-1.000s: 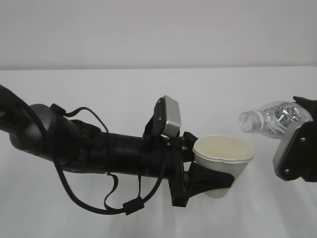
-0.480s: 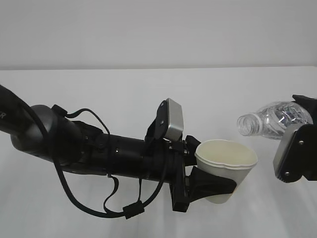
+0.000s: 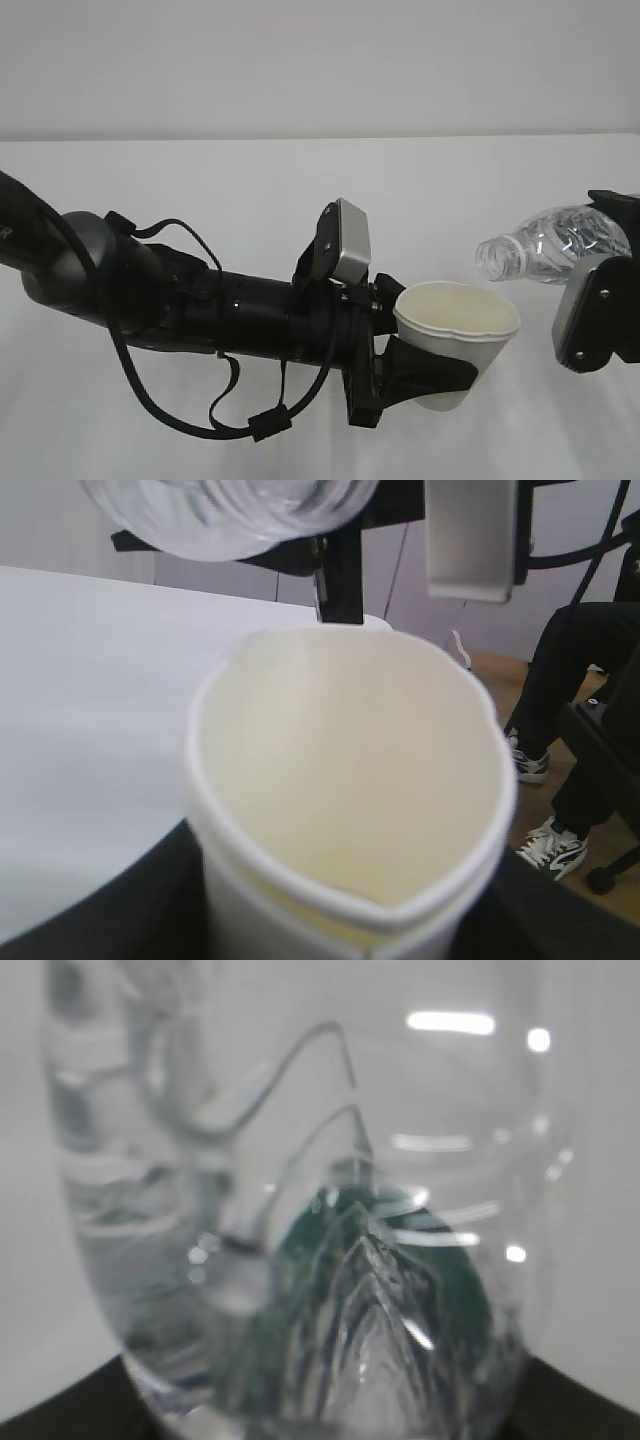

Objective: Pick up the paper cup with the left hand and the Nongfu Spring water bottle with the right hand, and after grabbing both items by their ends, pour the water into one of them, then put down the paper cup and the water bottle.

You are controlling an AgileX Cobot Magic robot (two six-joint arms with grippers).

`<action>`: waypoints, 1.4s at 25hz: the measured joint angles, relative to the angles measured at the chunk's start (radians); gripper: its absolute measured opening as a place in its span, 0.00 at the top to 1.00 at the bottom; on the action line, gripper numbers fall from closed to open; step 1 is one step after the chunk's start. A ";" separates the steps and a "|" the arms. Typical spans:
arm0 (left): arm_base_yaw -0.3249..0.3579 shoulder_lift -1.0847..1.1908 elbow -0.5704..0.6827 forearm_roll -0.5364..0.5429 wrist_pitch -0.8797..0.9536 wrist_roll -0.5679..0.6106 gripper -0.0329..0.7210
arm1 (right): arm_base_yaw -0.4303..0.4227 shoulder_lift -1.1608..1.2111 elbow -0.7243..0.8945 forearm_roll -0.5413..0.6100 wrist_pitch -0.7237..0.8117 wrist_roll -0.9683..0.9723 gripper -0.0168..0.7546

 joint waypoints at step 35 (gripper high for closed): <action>-0.001 0.000 0.000 0.002 0.000 -0.004 0.39 | 0.000 0.000 0.000 -0.027 -0.038 -0.072 0.46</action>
